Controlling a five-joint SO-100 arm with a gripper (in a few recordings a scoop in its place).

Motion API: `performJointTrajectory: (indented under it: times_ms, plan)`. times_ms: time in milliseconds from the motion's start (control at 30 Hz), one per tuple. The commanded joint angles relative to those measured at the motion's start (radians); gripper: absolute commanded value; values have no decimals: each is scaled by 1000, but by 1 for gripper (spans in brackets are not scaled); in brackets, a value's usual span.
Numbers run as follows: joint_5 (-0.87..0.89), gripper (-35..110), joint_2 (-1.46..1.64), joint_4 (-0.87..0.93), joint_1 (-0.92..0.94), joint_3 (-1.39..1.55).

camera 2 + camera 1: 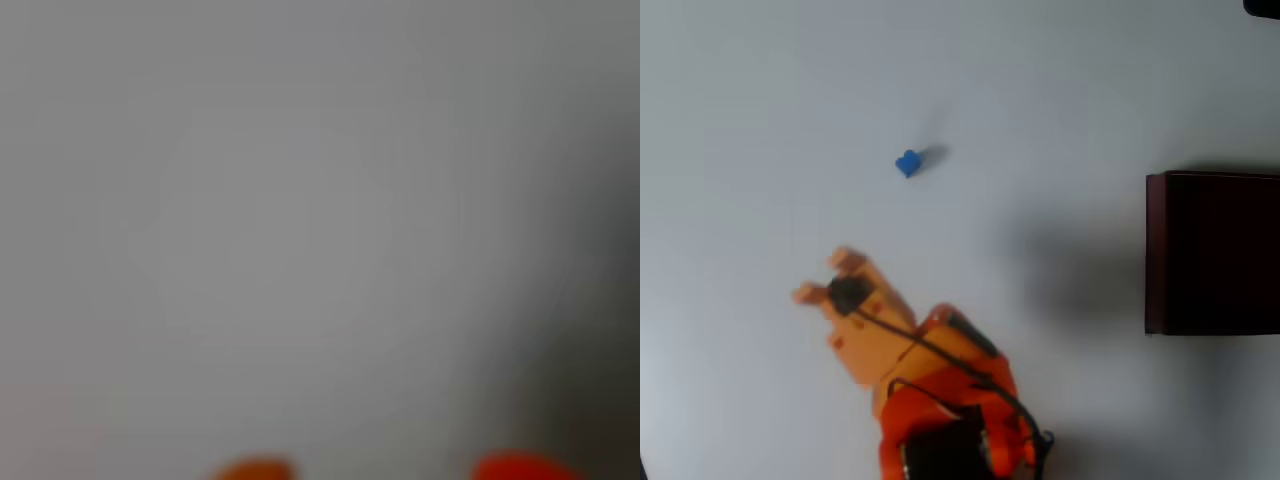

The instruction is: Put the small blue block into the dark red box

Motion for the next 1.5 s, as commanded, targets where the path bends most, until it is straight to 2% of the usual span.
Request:
performJointTrajectory:
  times_ms: [0,167,300,600,800,1000,1167,1267,1467]
  plan:
    - [137,13,-2,-2,40,-77]
    - [314,16,-97,48,80,-161]
    - [436,17,-115,-38,86,-137]
    - [657,20,-207,-72,95,-176]
    - [996,21,-259,-46,51,-183]
    - [1315,23,-456,-21,-25,-301]
    - [1448,24,-647,55,-54,-494]
    - [1505,25,-712,32,-64,-563]
    - [1574,26,-861,75,-66,-772]
